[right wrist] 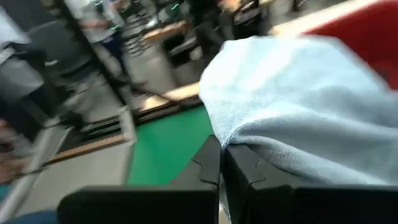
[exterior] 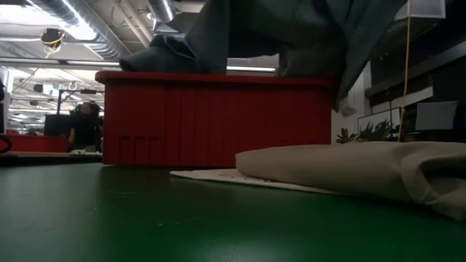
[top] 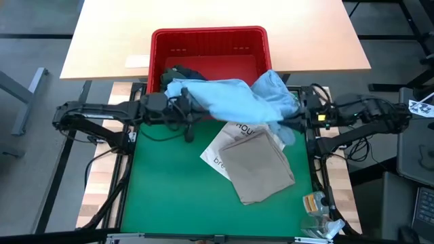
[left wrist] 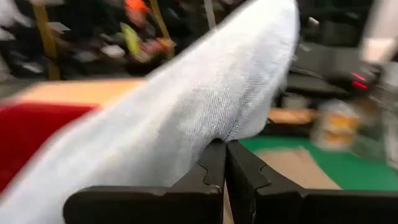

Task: Fold Laundry from Bin
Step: Fold the light blue jeans

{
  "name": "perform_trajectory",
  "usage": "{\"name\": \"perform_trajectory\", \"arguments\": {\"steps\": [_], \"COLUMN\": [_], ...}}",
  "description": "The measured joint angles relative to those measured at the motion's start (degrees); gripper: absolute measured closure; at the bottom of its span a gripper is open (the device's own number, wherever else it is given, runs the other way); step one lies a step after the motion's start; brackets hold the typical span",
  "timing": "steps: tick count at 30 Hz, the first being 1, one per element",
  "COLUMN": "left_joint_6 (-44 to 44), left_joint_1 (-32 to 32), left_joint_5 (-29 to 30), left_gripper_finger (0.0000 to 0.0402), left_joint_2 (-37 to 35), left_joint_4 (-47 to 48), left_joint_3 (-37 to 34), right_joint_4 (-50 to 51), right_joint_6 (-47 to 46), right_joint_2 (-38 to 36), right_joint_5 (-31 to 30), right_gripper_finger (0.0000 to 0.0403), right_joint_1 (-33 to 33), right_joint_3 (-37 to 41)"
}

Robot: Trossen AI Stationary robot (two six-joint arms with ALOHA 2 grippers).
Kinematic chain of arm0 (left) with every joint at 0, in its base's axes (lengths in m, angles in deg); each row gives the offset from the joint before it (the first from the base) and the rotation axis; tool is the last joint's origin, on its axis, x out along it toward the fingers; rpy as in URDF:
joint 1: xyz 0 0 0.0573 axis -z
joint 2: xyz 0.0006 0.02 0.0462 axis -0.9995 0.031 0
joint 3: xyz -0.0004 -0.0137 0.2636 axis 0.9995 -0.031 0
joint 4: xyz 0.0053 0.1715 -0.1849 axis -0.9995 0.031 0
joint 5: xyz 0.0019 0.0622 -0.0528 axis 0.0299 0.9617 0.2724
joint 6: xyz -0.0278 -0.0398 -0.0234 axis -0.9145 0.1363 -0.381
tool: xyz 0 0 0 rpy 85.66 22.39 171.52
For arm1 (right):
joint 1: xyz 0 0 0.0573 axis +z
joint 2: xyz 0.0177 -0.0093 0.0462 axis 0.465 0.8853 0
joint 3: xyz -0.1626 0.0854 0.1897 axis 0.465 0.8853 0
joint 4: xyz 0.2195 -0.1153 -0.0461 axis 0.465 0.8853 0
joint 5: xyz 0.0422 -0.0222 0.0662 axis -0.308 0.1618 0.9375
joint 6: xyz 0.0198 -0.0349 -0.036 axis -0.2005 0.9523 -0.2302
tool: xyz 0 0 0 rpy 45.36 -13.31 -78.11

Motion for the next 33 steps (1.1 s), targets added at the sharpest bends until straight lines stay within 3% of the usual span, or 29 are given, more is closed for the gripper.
{"name": "perform_trajectory", "arguments": {"steps": [5, 14, 23, 33], "left_joint_6": [-4.4, -12.6, -22.1, -31.6], "left_joint_1": [4.2, 13.9, 23.1, 29.8], "left_joint_5": [-3.9, -5.4, -4.8, -3.9], "left_gripper_finger": [0.0401, 0.0401, 0.0401, 0.0401], "left_joint_2": [-0.6, 0.7, 3.1, 13.4], "left_joint_4": [8.6, 22.0, 24.3, 22.5], "left_joint_3": [0.0, 0.0, 0.0, 0.0], "right_joint_4": [2.6, 9.7, 12.1, 12.2], "right_joint_6": [-5.4, -10.5, -11.7, -11.8], "right_joint_2": [4.6, 16.4, 27.0, 32.8], "right_joint_5": [5.8, 16.7, 18.9, 19.3], "right_gripper_finger": [0.0398, 0.0398, 0.0398, 0.0398], "right_joint_1": [0.0, 1.4, 7.2, 12.8], "right_joint_3": [0.8, 2.7, 2.8, 2.8]}}
